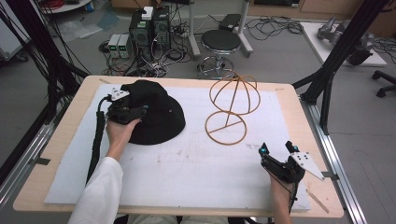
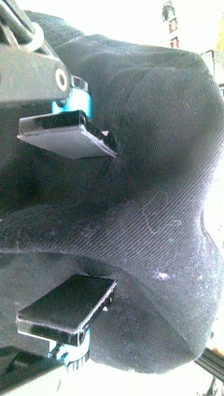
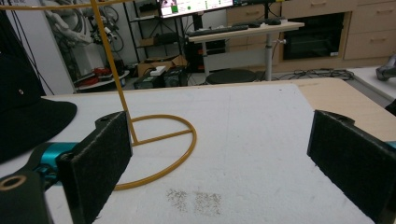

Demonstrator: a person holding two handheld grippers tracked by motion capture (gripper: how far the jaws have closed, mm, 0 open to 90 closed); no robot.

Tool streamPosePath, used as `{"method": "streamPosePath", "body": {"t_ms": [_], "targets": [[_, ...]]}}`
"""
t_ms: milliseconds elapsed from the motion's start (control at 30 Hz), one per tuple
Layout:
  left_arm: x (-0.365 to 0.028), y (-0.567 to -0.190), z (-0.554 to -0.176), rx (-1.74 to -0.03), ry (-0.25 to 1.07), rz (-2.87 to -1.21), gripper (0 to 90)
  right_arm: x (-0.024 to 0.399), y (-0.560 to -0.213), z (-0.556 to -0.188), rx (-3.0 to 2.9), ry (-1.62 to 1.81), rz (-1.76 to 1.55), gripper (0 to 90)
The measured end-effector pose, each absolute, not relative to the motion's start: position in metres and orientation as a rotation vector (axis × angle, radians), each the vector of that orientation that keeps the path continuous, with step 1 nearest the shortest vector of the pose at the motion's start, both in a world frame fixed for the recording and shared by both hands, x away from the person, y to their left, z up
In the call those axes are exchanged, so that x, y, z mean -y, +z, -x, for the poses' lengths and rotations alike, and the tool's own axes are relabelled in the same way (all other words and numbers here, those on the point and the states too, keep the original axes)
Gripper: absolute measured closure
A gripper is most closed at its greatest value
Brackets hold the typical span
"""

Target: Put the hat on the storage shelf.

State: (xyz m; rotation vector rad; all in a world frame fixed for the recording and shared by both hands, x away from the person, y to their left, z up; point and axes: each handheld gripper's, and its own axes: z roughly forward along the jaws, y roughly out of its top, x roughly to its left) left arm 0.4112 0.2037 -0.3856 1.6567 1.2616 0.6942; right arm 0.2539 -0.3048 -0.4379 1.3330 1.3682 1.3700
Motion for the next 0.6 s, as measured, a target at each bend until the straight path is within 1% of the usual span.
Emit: {"method": "streamPosePath", "body": {"t_ms": [67,100,133,233,267,300,333,367,400,433,467,533,600], "targets": [[-0.204,-0.385,-0.410,-1.259,0.683,-1.654,41.2,0.304,-0.438,-0.254,-1.368,1.372,-1.337,5.7],[-0.205,-0.385,-0.409,-1.256,0.678,-1.644,41.2,0.304,-0.438,-0.254,-1.369,1.371,-1.337,5.7],[-0.206,-0.385,-0.408,-1.258,0.676,-1.642,46.1,0.305,-0.438,-0.254,-1.369,1.370,-1.332,5.8],[-0.207,-0.385,-0.408,-1.278,0.667,-1.640,53.0,0.305,-0.438,-0.254,-1.362,1.370,-1.334,5.8],[-0.208,-0.386,-0.408,-1.289,0.660,-1.644,56.5,0.305,-0.438,-0.254,-1.361,1.369,-1.336,5.8],[-0.208,-0.386,-0.408,-1.295,0.658,-1.648,56.5,0.305,-0.438,-0.254,-1.361,1.369,-1.336,5.8],[-0.208,-0.386,-0.408,-1.295,0.656,-1.662,64.3,0.305,-0.438,-0.254,-1.361,1.369,-1.336,5.8],[-0.208,-0.386,-0.408,-1.295,0.656,-1.662,69.2,0.305,-0.438,-0.254,-1.361,1.369,-1.336,5.8],[-0.209,-0.387,-0.409,-1.290,0.621,-1.679,78.0,0.305,-0.438,-0.254,-1.360,1.369,-1.333,5.8],[-0.210,-0.388,-0.409,-1.296,0.606,-1.677,82.2,0.305,-0.438,-0.254,-1.359,1.369,-1.333,5.8],[-0.210,-0.388,-0.409,-1.296,0.606,-1.677,83.9,0.305,-0.438,-0.254,-1.359,1.369,-1.333,5.8],[-0.215,-0.388,-0.410,-1.293,0.557,-1.675,85.4,0.305,-0.438,-0.254,-1.362,1.368,-1.333,5.8],[-0.218,-0.387,-0.410,-1.268,0.550,-1.683,85.8,0.305,-0.438,-0.254,-1.367,1.367,-1.330,5.8]]}}
